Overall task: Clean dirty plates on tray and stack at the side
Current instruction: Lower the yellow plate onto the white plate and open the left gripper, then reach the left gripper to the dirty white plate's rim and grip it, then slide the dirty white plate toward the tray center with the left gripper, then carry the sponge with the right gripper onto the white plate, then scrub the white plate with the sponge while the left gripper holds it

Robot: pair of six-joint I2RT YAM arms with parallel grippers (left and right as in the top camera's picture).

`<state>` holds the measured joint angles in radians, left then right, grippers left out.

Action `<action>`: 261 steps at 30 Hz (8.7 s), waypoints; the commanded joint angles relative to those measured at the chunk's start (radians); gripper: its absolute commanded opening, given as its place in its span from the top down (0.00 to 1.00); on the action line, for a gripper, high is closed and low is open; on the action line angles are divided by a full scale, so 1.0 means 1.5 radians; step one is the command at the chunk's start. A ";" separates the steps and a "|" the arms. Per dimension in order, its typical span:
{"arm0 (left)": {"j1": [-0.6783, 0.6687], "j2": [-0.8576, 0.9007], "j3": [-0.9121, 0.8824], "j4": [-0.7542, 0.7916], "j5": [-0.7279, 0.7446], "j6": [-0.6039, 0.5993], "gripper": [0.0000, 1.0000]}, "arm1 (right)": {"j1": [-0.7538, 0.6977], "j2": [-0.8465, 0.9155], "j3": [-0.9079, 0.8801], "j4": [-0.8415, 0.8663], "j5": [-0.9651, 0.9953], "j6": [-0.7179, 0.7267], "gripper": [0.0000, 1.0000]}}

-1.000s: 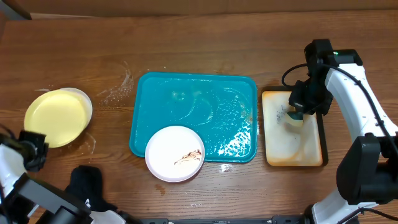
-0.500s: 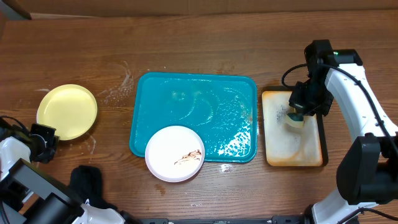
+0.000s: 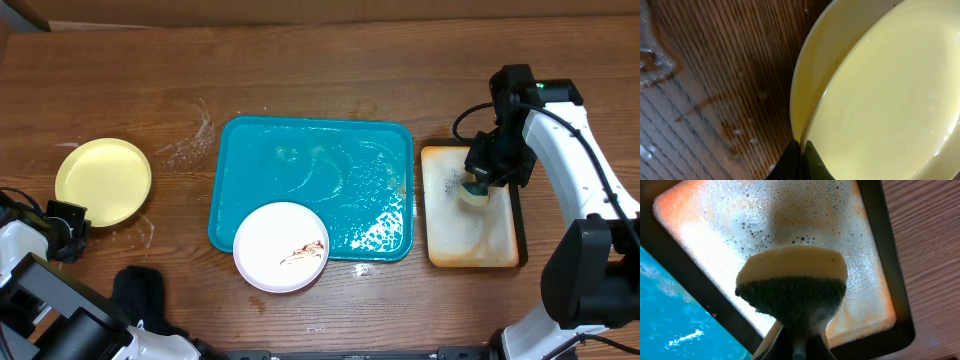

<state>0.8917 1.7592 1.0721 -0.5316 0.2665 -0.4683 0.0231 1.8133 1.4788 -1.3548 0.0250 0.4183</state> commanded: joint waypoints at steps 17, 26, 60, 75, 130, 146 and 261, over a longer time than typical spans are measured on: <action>0.004 0.002 0.022 -0.002 -0.027 0.015 0.15 | 0.001 -0.003 -0.002 -0.008 -0.003 -0.006 0.96; -0.046 -0.008 0.138 -0.146 0.062 0.032 0.37 | 0.001 -0.003 -0.002 0.001 -0.003 -0.005 0.96; -0.582 -0.057 0.024 -0.441 -0.006 0.257 0.32 | -0.046 -0.003 -0.002 0.024 -0.031 -0.040 0.96; -0.581 -0.030 -0.059 -0.314 -0.040 0.215 0.28 | -0.046 -0.003 -0.002 0.020 -0.048 -0.052 0.96; -0.752 0.074 0.141 -0.269 -0.282 0.014 0.96 | -0.046 -0.003 -0.208 0.195 -0.144 -0.075 0.96; -0.751 0.074 0.141 -0.270 -0.216 0.046 0.96 | -0.043 -0.027 -0.299 0.300 -0.212 -0.128 0.96; -0.820 0.231 0.142 -0.025 0.061 0.057 0.96 | 0.358 0.135 -0.147 0.425 0.094 0.063 0.96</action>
<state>-0.3271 2.0655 1.3094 -0.5339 0.4618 -0.3500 0.5632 1.9739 1.2835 -0.7113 0.1829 0.5121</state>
